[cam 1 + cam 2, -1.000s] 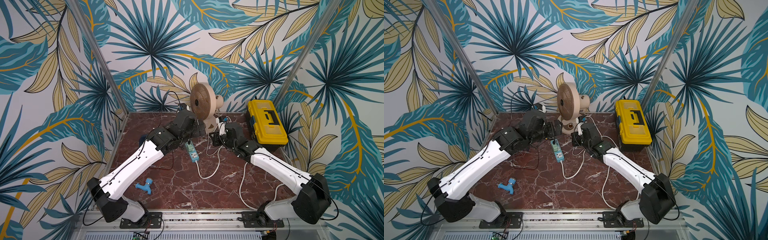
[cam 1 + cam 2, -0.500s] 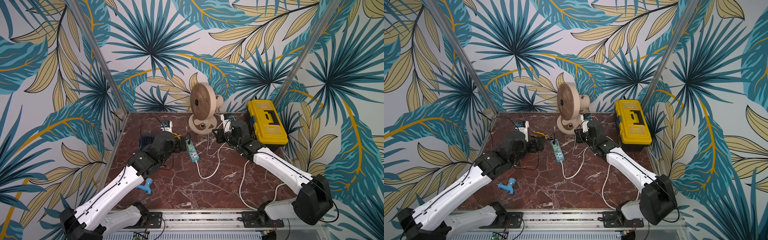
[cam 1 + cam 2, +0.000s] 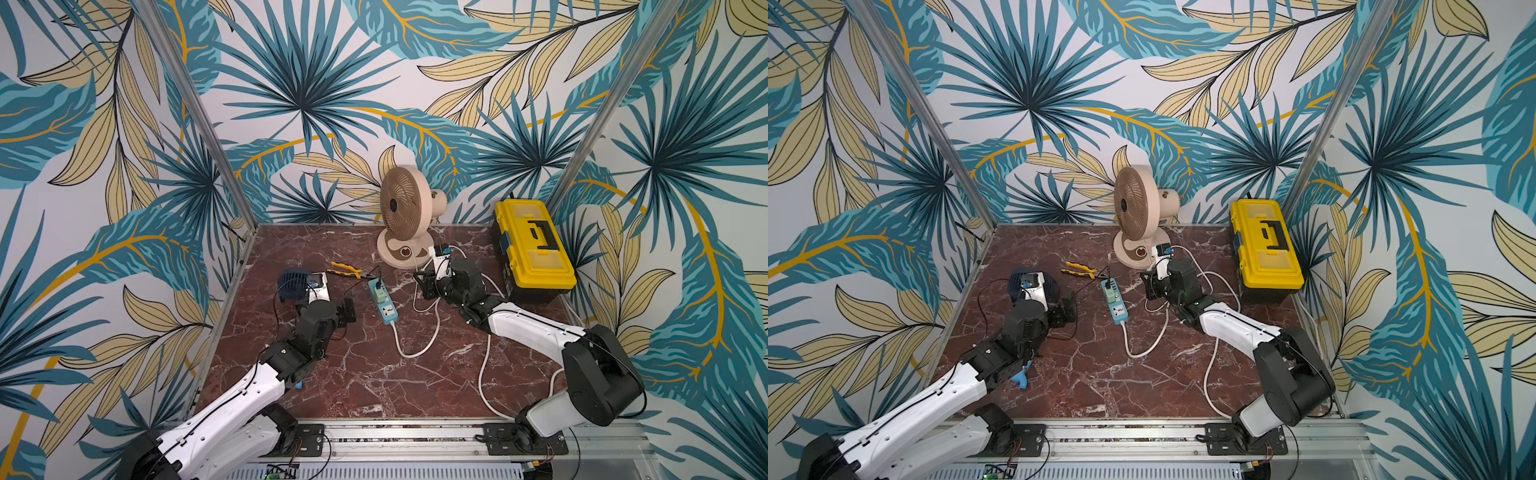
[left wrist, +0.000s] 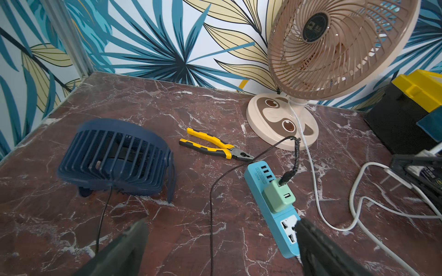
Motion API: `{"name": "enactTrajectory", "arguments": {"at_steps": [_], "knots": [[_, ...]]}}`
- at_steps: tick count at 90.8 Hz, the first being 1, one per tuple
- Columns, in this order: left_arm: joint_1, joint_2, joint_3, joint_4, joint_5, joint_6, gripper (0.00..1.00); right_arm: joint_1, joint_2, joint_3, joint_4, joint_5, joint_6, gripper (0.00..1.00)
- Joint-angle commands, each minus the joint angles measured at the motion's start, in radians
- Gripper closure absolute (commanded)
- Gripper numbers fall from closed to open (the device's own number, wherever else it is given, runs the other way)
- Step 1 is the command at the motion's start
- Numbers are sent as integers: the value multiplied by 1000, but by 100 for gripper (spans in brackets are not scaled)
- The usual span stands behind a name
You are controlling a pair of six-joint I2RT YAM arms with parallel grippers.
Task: Plug the desk fan into the power strip
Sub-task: Insert the plug into the socket.
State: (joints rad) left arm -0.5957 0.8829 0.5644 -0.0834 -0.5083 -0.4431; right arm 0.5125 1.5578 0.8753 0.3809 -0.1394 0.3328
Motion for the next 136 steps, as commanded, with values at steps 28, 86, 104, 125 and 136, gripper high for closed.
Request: {"name": "enactTrajectory", "arguments": {"at_steps": [28,86,104,125,136], "knots": [[55,-34,-65,80,-67,-76,0,149,161,-85,331,110,56,100],[59,-64,-75,71,-93,-78,0,300,343,-120,534,362,31,100],[59,-67,-76,71,-95,-76,0,320,375,-115,549,378,35,100],[60,-74,-79,73,-98,-75,0,320,403,-112,553,389,37,100],[60,-75,-82,79,-95,-74,0,320,409,-111,556,404,28,100]]}}
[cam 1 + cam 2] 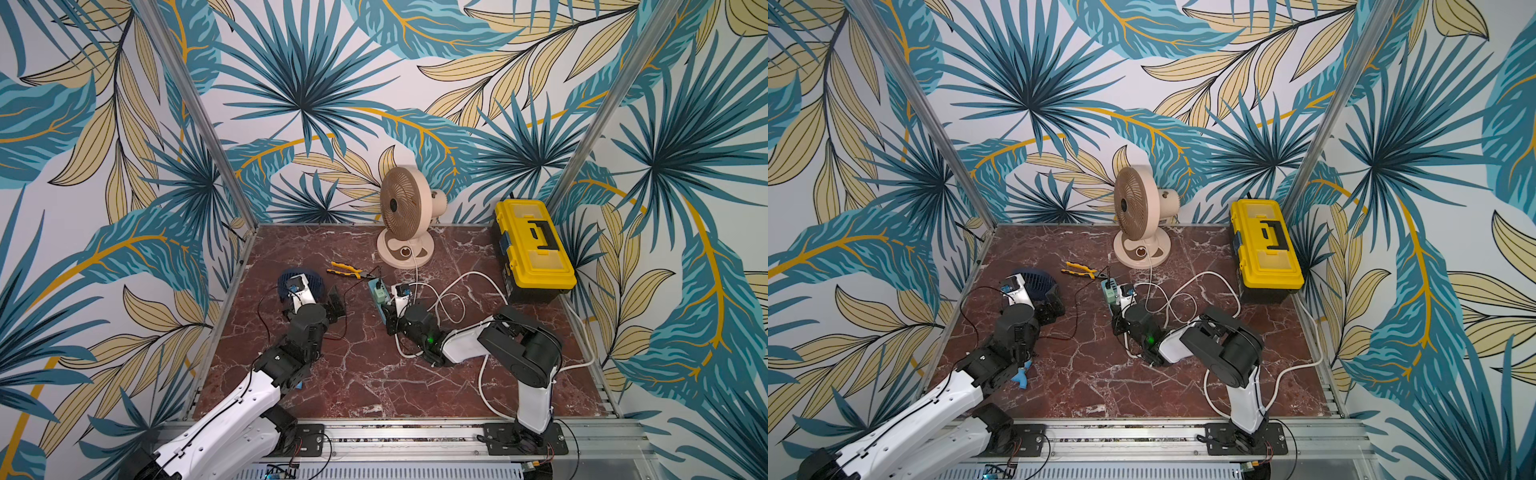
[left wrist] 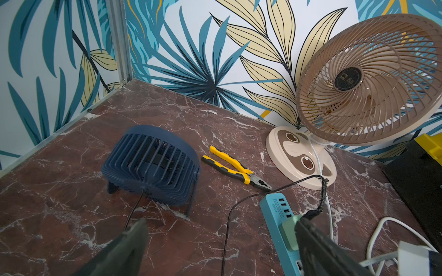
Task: Plug the desk fan into the power strip
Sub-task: Insert the plug into the socket.
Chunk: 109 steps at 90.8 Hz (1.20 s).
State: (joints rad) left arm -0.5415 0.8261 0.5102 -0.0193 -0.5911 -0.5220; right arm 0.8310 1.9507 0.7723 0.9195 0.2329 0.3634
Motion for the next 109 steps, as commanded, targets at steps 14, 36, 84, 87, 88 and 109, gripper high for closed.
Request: {"name": "enactTrajectory", "arguments": {"at_steps": [14,36,84,87,88,109], "knots": [[5,-20,-29,15,-13,6,0,1,22,-7,16,43,-18,100],[4,-30,-31,15,-17,7,0,2,44,0,20,28,-23,100],[3,-42,-32,13,-13,9,0,2,62,-40,11,77,1,100],[5,-41,-33,13,-13,8,0,2,61,-40,5,82,0,100],[5,-41,-33,13,-13,8,0,1,60,-39,3,83,1,100],[5,-44,-35,13,-16,11,0,2,59,-18,-75,108,5,100]]}}
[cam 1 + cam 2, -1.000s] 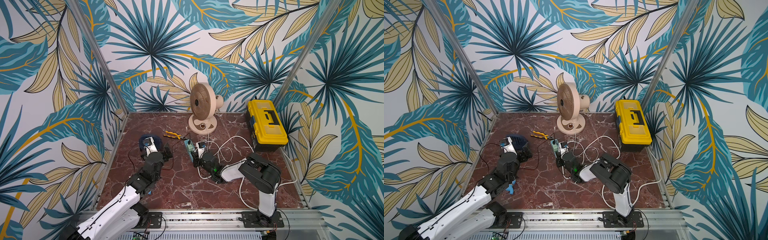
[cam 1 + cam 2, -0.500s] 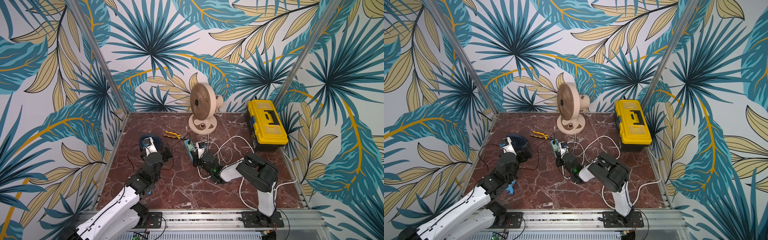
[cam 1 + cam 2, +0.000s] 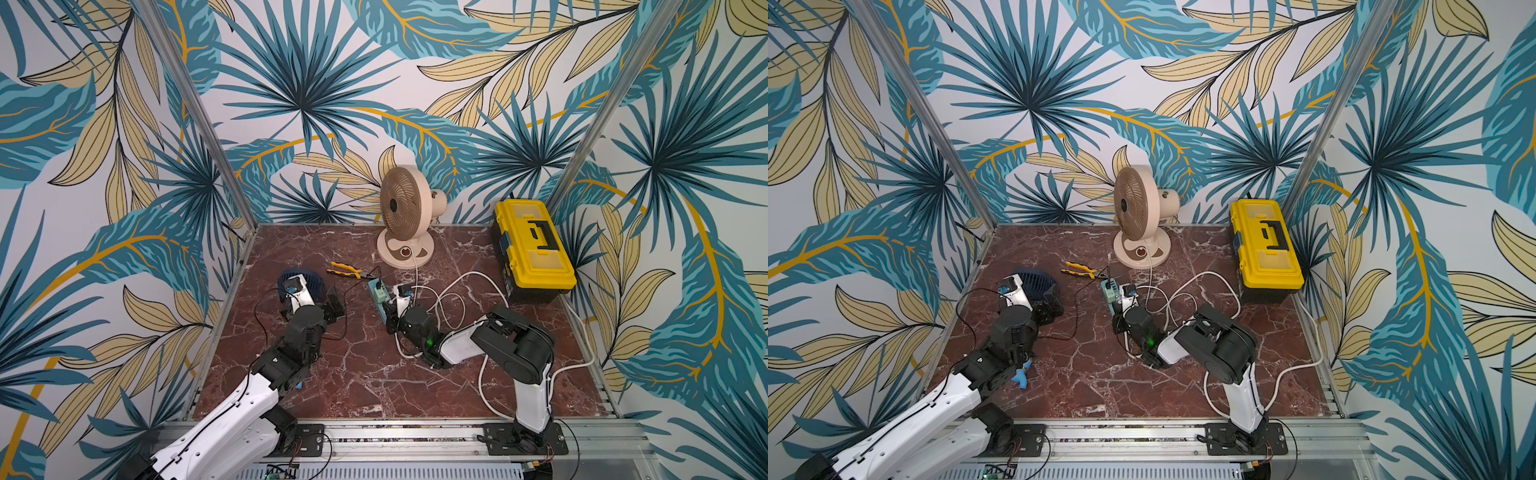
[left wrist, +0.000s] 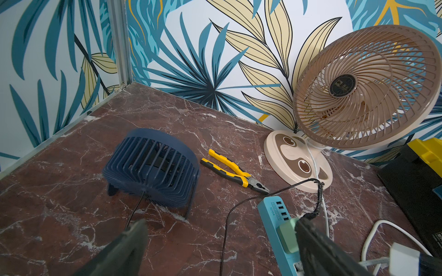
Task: Plug the desk fan into the power strip
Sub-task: Insert the plug into the socket.
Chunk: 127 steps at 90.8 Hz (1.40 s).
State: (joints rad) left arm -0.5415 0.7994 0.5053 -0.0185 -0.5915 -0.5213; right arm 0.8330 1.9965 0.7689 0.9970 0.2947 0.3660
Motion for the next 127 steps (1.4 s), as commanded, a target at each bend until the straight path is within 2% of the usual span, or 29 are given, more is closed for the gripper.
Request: {"name": "enactTrajectory", "arguments": {"at_steps": [1,48,127], "knots": [[6,-17,-30,12,-16,9,0,0,13,-14,-154,49,3,100],[5,-27,-31,11,-19,12,0,35,14,28,-376,67,-49,100],[5,-30,-32,11,-25,12,0,79,89,27,-513,115,-73,100]]}}
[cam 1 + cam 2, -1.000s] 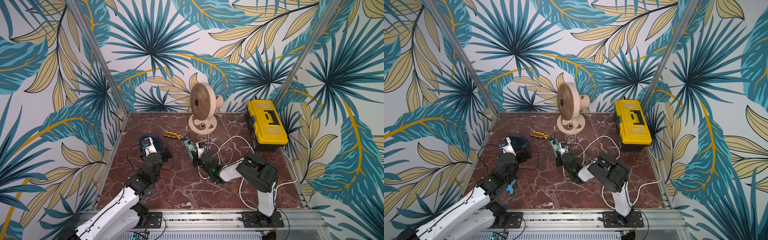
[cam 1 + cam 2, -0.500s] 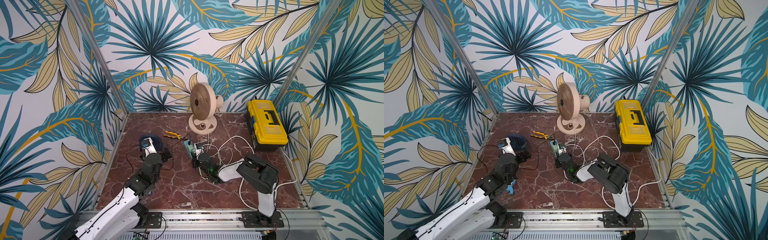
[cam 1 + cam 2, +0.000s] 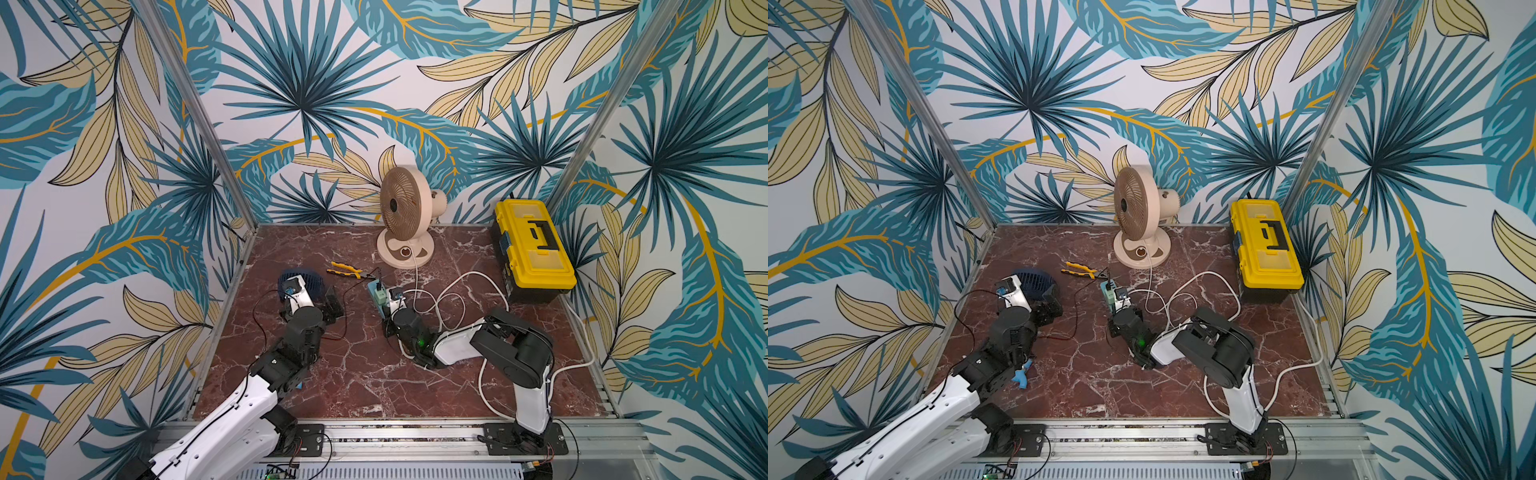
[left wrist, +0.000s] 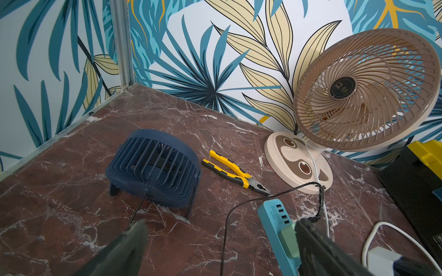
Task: Plug the desk fan into the power strip
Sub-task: Insert the plug into the socket.
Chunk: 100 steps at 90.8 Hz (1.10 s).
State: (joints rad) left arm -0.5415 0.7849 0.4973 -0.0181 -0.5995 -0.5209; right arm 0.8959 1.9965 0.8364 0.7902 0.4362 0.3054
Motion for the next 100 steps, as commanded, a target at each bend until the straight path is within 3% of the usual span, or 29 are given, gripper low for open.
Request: {"name": "enactTrajectory", "arguments": {"at_steps": [1,11,24,38,100], "knots": [[5,-16,-25,10,-17,11,0,17,89,-40,-308,-27,-13,100],[5,-17,-25,10,-17,11,0,17,69,-31,-328,-30,-13,100],[6,-16,-26,14,-18,12,0,18,31,9,-399,-49,-18,85],[5,-13,-25,12,-19,14,0,21,-8,57,-466,-62,-29,75],[5,-43,-26,7,7,15,0,21,-158,141,-609,-168,33,55]]}}
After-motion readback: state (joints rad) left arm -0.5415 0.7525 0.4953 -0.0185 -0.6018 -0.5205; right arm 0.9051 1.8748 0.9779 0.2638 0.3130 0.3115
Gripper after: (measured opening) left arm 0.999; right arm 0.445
